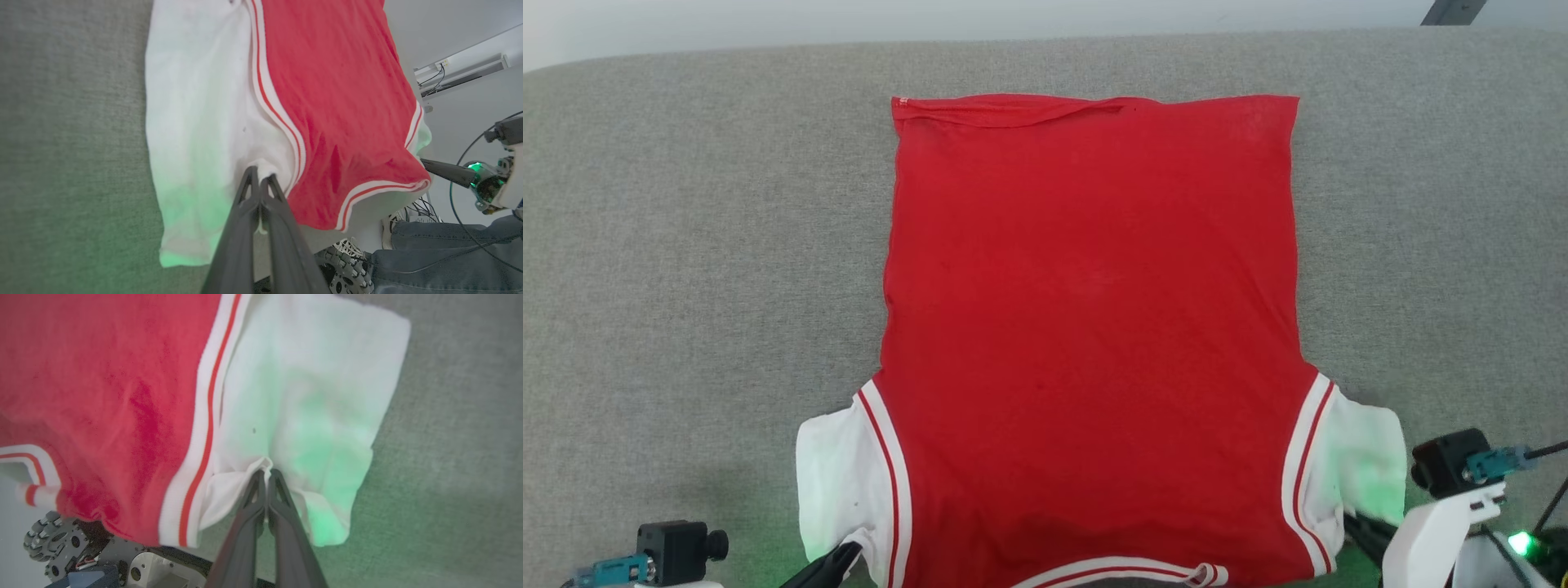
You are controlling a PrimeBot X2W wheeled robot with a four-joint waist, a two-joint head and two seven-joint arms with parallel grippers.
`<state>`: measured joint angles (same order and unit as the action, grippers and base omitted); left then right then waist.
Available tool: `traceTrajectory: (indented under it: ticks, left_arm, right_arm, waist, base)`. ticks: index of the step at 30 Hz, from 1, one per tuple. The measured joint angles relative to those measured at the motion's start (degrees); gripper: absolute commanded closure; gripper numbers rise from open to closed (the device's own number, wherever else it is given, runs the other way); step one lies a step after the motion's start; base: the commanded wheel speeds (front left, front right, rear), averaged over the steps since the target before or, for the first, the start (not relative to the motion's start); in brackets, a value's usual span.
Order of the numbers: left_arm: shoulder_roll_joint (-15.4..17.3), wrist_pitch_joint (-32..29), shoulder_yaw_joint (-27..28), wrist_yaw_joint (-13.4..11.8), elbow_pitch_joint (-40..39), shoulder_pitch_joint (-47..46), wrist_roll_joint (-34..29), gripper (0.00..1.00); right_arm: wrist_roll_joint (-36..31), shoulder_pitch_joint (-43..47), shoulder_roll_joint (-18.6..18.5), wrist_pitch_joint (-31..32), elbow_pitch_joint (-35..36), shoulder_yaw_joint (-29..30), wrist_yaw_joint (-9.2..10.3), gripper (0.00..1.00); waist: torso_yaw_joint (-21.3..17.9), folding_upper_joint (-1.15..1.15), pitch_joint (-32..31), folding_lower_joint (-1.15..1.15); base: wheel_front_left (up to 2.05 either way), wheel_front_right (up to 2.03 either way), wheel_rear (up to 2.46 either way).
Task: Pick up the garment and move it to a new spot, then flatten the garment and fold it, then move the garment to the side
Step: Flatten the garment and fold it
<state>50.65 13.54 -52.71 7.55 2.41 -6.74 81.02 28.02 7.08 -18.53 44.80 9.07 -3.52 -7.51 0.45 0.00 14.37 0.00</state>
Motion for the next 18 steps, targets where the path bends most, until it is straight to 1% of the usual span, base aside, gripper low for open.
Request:
traceTrajectory:
  ticks: [1, 2, 4, 6, 7, 10, 12, 15, 18]
  left_arm:
    - [-0.1, 0.1, -0.3, 0.0, 0.1, -0.3, 0.1, 1.00]
    - [-0.1, 0.2, -0.6, 0.0, 0.2, -0.5, 0.2, 1.00]
    - [0.2, 0.4, -1.0, 0.0, 0.1, -1.0, 0.3, 1.00]
    - [0.6, 0.7, -1.1, 0.0, -0.3, -1.5, 0.3, 1.00]
    - [1.0, 0.8, -1.1, 0.0, -0.5, -1.6, 0.3, 1.00]
    - [1.8, 1.0, -1.2, 0.0, -1.5, -2.3, 0.1, 1.00]
    - [2.1, 1.2, -1.1, 0.0, -2.5, -2.7, -0.4, 1.00]
    - [2.3, 1.4, -1.0, 0.0, -3.9, -4.2, -1.6, 1.00]
    - [2.3, 1.4, -1.4, 0.0, -5.4, -6.3, -2.8, 1.00]
  right_arm:
    - [-0.5, -0.3, -0.1, -1.1, 0.1, -0.3, 0.00, 0.52]
    - [-0.7, -0.8, -0.2, -2.3, 0.5, -0.3, 0.00, 0.00]
    - [-0.2, -1.3, 0.0, -2.9, 2.2, 0.2, 0.00, 0.00]
    - [-0.5, -1.4, -0.8, -2.2, 5.3, 1.1, 0.00, 0.00]
    - [-0.4, -1.6, -1.5, -1.2, 7.2, 2.1, 0.00, 0.00]
    - [0.3, -3.0, -1.9, 2.8, 12.5, 6.4, 0.00, 0.00]
    - [0.7, -6.3, -2.4, 5.9, 14.5, 9.5, -0.01, 0.00]
    - [-0.6, -16.0, -3.0, 8.9, 13.0, 14.2, 0.00, 0.00]
    - [-4.8, -27.8, -2.5, 10.4, 7.0, 16.5, 0.00, 0.00]
  waist:
    - [-0.1, 0.00, 0.1, 0.00]
    - [-0.1, 0.00, 0.2, 0.00]
    - [-0.1, 0.00, 0.7, 0.00]
    - [-0.1, 0.00, 1.2, 0.00]
    - [0.0, 0.00, 1.4, 0.00]
    - [0.5, 0.00, 2.3, 0.00]
    - [0.9, 0.00, 3.1, 0.00]
    - [1.7, 0.00, 4.9, 0.00]
    - [2.9, 0.00, 7.1, 0.00]
  base:
    - [0.00, 0.00, 0.00]
    - [0.00, 0.00, 0.00]
    - [0.00, 0.00, 0.00]
    - [0.00, 0.00, 0.00]
    - [0.00, 0.00, 0.00]
    - [0.00, 0.00, 0.00]
    - [0.00, 0.00, 0.00]
    - [0.00, 0.00, 0.00]
    - [0.00, 0.00, 0.00]
